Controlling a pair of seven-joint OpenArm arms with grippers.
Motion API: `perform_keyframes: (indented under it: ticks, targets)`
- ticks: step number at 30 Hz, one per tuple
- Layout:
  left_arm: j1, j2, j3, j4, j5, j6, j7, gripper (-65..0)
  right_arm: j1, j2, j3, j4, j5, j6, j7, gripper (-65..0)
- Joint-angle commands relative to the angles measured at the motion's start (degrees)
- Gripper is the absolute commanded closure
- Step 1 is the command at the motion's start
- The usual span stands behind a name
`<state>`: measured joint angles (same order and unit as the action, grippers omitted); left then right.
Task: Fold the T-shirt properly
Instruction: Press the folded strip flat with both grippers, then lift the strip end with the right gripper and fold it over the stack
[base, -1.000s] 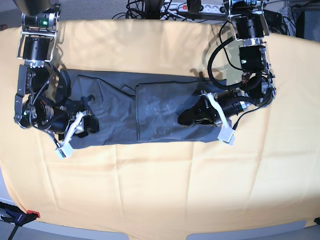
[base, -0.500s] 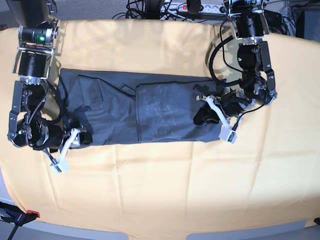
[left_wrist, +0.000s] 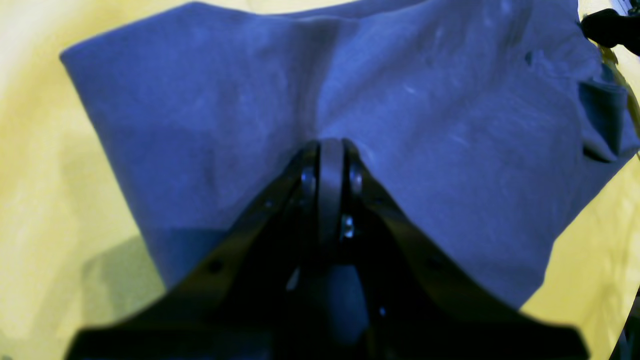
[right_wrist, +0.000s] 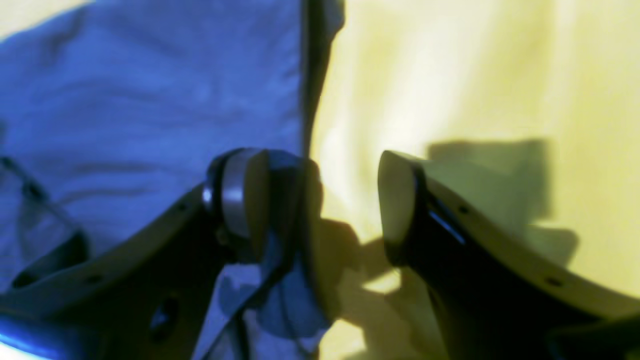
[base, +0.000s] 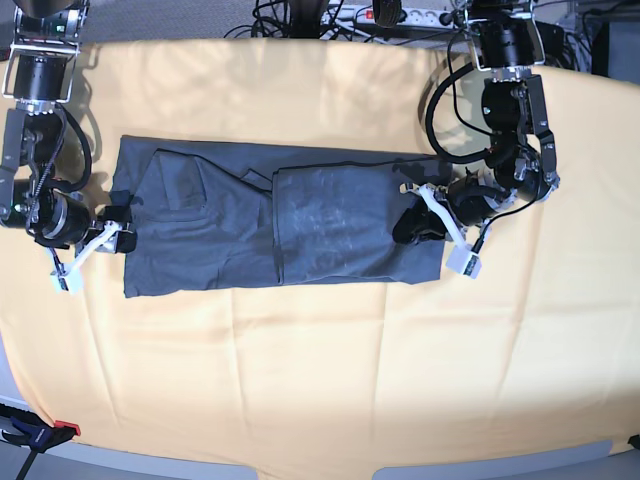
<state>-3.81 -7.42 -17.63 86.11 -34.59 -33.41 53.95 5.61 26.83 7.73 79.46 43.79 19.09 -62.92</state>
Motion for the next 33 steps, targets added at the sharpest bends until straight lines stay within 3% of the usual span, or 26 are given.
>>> perform_keyframes:
  ticks: [1, 7, 12, 19, 21, 24, 27, 29, 33]
  targets:
    - [-0.8, -0.2, 0.0, 0.8, -0.4, 0.0, -0.4, 0.0, -1.4, -0.2, -0.5, -0.1, 1.7, 0.9, -3.8, -36.4]
    - [-0.8, -0.2, 0.0, 0.8, -0.4, 0.0, -0.4, 0.0, -5.1, -0.2, -0.5, -0.1, 11.9, 5.8, -5.1, -36.4]
    - [-0.8, -0.2, 0.0, 0.8, -0.8, 0.0, -0.4, 0.0, -6.8, -2.2, -0.5, -0.1, 21.0, 11.3, -7.7, -36.4]
    - [-0.8, -0.2, 0.0, 0.8, -0.8, 0.0, -0.3, 0.0, -6.7, -5.0, -0.5, -0.1, 22.0, 17.7, -7.3, -35.9]
    - [-0.8, -0.2, 0.0, 0.8, -0.8, 0.0, -0.3, 0.0, -6.5, -4.9, -0.5, -0.1, 22.0, 19.4, -6.8, -30.5]
    - [-0.8, -0.2, 0.0, 0.8, -0.8, 0.0, -0.4, 0.0, -4.8, -4.8, -0.5, -0.1, 22.0, 19.8, -6.7, -14.1]
    - [-0.8, -0.2, 0.0, 0.8, -0.8, 0.0, -0.4, 0.0, -2.4, -4.7, 0.3, -0.1, 21.9, 19.8, -6.8, -3.0]
    - [-0.8, -0.2, 0.0, 0.8, -0.8, 0.0, -0.4, 0.0, -0.4, -4.7, 1.7, -0.1, 20.1, 19.8, -6.8, 0.0]
    - [-0.8, -1.5, -0.1, 0.8, -4.3, 0.0, 0.4, 0.0, 3.7, -4.7, 6.0, -0.1, 12.7, 19.7, -6.8, 0.0]
